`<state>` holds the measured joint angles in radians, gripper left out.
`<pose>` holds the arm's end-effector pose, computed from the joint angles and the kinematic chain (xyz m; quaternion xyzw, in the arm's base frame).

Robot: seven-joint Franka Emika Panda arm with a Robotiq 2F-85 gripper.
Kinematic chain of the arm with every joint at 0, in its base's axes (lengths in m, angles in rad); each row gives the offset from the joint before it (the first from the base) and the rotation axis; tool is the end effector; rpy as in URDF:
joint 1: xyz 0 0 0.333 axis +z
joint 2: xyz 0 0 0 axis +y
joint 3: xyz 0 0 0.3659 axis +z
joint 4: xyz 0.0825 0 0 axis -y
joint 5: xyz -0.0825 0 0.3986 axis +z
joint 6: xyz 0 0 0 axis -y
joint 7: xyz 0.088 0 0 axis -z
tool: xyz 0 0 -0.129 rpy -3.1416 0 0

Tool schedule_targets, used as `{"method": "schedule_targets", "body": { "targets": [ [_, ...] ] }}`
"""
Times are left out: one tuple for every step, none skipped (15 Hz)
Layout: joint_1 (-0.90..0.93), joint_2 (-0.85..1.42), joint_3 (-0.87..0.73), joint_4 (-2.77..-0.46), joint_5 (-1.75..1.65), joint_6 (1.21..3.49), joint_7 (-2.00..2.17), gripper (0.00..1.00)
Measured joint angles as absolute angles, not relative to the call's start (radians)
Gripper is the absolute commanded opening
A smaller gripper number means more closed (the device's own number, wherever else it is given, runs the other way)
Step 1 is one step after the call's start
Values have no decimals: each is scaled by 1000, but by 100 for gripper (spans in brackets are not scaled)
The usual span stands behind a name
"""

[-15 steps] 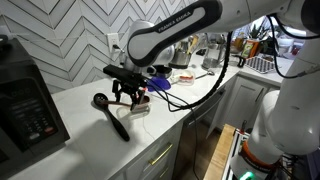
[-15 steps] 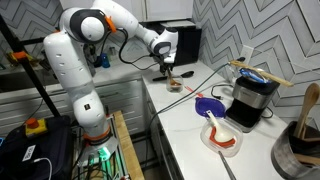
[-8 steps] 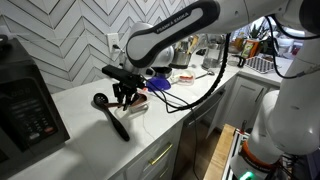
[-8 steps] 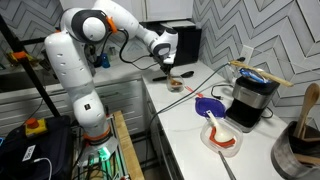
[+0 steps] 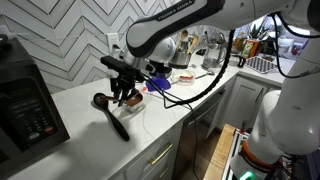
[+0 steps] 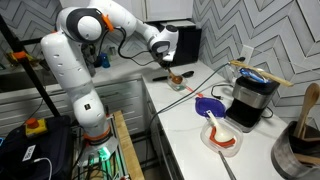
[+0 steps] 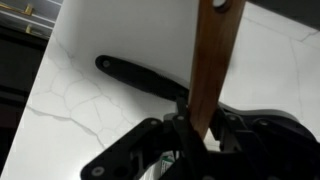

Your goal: Move the wooden spoon to the right

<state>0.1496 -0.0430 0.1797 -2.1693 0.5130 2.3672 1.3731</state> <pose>0.5320 0.1969 0.4602 -0.7541 0.6164 0.0692 0.2156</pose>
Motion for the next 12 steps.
{"method": "schedule_targets", "body": {
  "targets": [
    [150, -56, 179, -2169, 533, 2367, 1364, 6],
    [150, -69, 179, -2169, 545, 2371, 1346, 6],
    [150, -83, 179, -2169, 548, 2378, 1322, 6],
    [150, -96, 180, -2172, 548, 2394, 1292, 6],
    [152, -107, 182, -2176, 548, 2415, 1260, 6],
    [155, -117, 183, -2183, 548, 2451, 1226, 6],
    [157, -125, 184, -2190, 547, 2494, 1196, 6],
    [159, -130, 187, -2198, 543, 2551, 1178, 6],
    [159, -132, 190, -2209, 537, 2621, 1169, 6],
    [159, -132, 192, -2221, 529, 2697, 1168, 6],
    [158, -129, 193, -2233, 517, 2773, 1170, 6],
    [156, -123, 194, -2246, 500, 2849, 1177, 6]
  ]
}}
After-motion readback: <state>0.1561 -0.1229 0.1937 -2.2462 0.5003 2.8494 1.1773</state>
